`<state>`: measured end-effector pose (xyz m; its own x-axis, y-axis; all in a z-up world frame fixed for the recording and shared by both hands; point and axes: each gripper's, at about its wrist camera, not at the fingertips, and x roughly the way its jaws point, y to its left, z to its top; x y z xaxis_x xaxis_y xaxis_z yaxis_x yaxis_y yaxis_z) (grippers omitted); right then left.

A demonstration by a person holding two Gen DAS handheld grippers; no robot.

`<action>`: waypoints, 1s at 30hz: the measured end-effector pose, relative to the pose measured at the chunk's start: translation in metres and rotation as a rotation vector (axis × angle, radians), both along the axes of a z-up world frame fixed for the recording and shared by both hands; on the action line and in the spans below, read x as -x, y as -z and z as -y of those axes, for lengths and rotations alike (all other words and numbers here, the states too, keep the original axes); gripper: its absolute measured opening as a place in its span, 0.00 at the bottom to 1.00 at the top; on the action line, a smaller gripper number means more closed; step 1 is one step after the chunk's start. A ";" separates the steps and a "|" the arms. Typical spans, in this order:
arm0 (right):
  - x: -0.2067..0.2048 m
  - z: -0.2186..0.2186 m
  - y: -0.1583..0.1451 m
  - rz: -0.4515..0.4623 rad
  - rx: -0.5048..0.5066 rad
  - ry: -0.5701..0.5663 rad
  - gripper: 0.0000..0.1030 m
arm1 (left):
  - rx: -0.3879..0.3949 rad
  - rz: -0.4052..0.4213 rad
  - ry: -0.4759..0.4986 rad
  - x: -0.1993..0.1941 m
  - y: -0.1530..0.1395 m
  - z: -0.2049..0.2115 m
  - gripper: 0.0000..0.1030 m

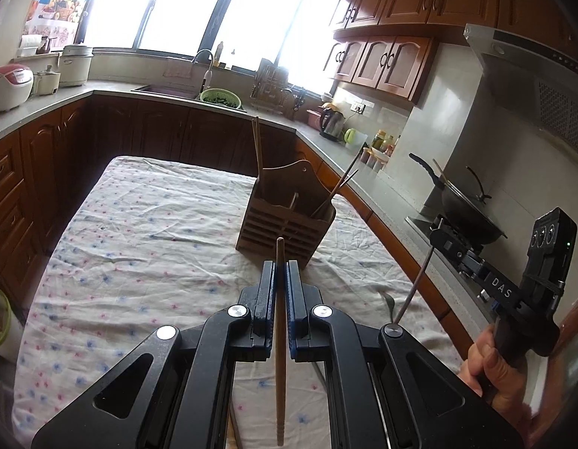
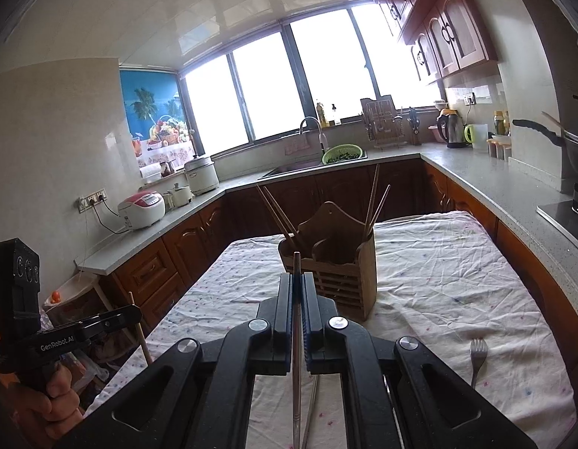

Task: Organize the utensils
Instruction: 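Lift both held chopsticks up and carry them over the wooden holder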

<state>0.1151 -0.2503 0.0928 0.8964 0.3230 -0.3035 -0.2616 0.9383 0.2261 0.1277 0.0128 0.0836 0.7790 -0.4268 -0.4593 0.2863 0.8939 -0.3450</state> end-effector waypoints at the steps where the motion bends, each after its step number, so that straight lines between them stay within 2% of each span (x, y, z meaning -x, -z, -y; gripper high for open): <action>1: 0.000 0.001 -0.001 0.005 -0.004 0.000 0.04 | 0.004 0.006 -0.002 -0.001 -0.002 -0.001 0.04; 13: -0.012 0.010 -0.014 0.060 -0.039 0.016 0.04 | 0.028 0.071 -0.029 -0.022 -0.025 0.001 0.04; 21: -0.032 0.016 -0.021 0.080 -0.059 0.031 0.04 | 0.041 0.118 -0.050 -0.045 -0.043 0.003 0.04; 30: -0.056 0.026 -0.038 0.143 -0.088 0.065 0.04 | 0.039 0.194 -0.070 -0.075 -0.065 0.012 0.04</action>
